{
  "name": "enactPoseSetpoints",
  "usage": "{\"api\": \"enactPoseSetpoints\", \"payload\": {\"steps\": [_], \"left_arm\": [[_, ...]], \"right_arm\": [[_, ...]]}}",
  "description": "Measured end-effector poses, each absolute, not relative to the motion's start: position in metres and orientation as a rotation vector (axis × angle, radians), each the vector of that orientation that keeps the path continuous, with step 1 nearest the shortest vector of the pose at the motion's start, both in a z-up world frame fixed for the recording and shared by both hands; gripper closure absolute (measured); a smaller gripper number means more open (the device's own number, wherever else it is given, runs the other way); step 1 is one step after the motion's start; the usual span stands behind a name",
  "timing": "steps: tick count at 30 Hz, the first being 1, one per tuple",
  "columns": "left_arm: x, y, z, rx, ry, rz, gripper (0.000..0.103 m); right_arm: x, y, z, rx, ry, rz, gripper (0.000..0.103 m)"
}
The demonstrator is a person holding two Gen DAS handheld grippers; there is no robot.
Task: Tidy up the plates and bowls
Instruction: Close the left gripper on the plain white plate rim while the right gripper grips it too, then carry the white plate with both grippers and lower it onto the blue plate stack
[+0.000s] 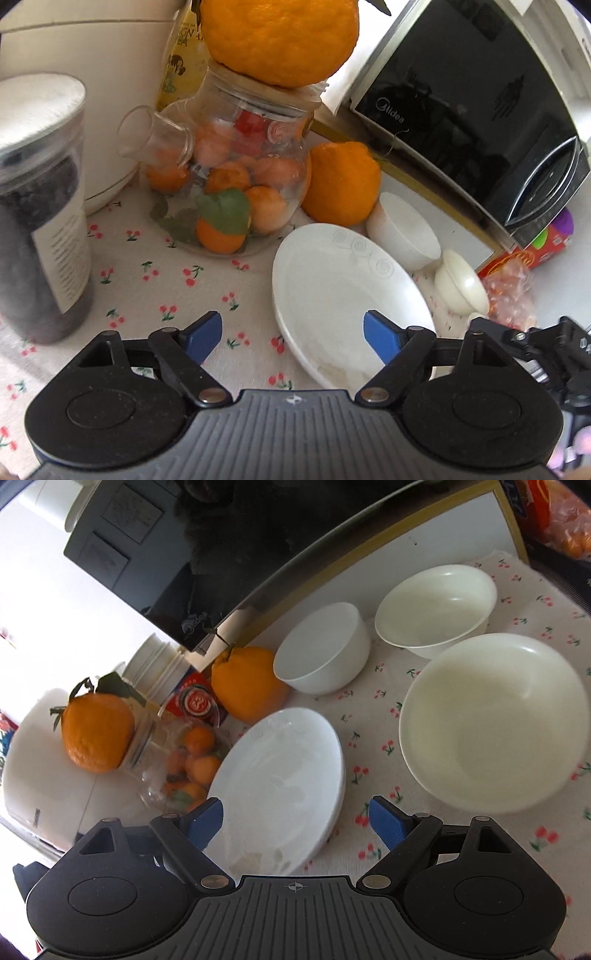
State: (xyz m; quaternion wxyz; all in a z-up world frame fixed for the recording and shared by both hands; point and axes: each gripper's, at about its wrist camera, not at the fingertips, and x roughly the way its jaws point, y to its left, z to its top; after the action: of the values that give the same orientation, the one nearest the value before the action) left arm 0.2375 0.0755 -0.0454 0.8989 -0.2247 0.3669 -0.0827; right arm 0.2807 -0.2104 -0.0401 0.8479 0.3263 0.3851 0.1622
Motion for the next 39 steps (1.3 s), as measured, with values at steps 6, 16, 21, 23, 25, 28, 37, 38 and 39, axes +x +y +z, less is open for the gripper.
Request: {"api": "enactPoseSetpoints", "payload": {"steps": [6,16,21,23,25,28,37,38,39], "left_arm": [[0.246,0.066,-0.051,-0.467,0.758,-0.179,0.045],[0.250,0.064,-0.057,-0.528,0.747,-0.138,0.068],[0.250,0.069,-0.059,-0.537,0.765,-0.115,0.080],[0.249,0.070,-0.060,-0.532,0.768,-0.108,0.084],[0.249,0.071,-0.060,-0.526,0.771,-0.104,0.086],[0.248,0.071,-0.060,-0.516,0.773,-0.101,0.088],[0.245,0.066,-0.054,-0.476,0.768,-0.110,0.090],[0.244,0.066,-0.053,-0.475,0.771,-0.110,0.090],[0.244,0.066,-0.053,-0.477,0.776,-0.110,0.090]], "right_arm": [[0.292,-0.205,-0.052,0.685,0.823,0.351,0.016],[0.299,-0.201,-0.059,0.674,0.813,0.317,0.048],[0.299,-0.205,-0.063,0.665,0.822,0.288,0.070],[0.298,-0.207,-0.064,0.662,0.825,0.277,0.077],[0.298,-0.208,-0.065,0.659,0.828,0.271,0.082],[0.297,-0.207,-0.063,0.635,0.827,0.268,0.085],[0.294,-0.209,-0.054,0.614,0.807,0.275,0.087],[0.293,-0.210,-0.052,0.619,0.807,0.277,0.087],[0.293,-0.211,-0.051,0.626,0.807,0.279,0.087]]}}
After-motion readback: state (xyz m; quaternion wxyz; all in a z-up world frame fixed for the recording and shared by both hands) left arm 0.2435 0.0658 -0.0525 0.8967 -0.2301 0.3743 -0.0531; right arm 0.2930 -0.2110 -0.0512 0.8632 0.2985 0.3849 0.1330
